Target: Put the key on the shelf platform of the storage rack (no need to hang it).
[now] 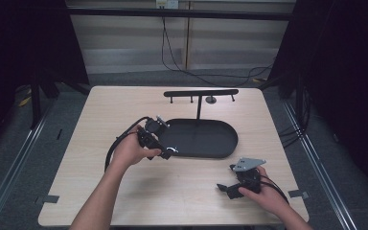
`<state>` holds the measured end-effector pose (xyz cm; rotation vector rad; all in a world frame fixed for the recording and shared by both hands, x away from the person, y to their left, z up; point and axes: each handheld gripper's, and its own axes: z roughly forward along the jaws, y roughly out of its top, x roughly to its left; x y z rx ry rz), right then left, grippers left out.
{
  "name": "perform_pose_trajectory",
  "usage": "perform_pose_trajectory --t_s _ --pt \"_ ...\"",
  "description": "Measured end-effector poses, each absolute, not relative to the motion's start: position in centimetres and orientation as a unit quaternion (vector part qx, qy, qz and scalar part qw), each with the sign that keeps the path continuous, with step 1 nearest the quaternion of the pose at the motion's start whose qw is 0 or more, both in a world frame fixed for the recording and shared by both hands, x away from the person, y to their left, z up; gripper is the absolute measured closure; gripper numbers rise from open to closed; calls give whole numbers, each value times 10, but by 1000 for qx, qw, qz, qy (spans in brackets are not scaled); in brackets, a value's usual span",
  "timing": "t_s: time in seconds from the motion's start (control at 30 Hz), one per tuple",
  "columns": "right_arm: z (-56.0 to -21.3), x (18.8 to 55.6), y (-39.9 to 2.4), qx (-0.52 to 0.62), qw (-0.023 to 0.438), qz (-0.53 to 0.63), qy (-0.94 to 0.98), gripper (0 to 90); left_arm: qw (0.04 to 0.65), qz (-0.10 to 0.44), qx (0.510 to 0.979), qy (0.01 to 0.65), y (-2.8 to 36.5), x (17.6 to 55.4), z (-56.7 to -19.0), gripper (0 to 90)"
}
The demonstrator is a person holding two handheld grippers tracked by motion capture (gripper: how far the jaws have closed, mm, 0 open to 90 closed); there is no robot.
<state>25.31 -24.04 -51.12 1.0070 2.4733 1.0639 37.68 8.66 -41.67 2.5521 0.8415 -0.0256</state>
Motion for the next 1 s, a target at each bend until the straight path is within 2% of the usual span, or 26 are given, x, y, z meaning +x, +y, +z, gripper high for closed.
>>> perform_pose_trajectory --t_s 1.0 --pt "-511 253 -240 348 133 367 853 102 214 -7 926 310 129 357 -432 245"
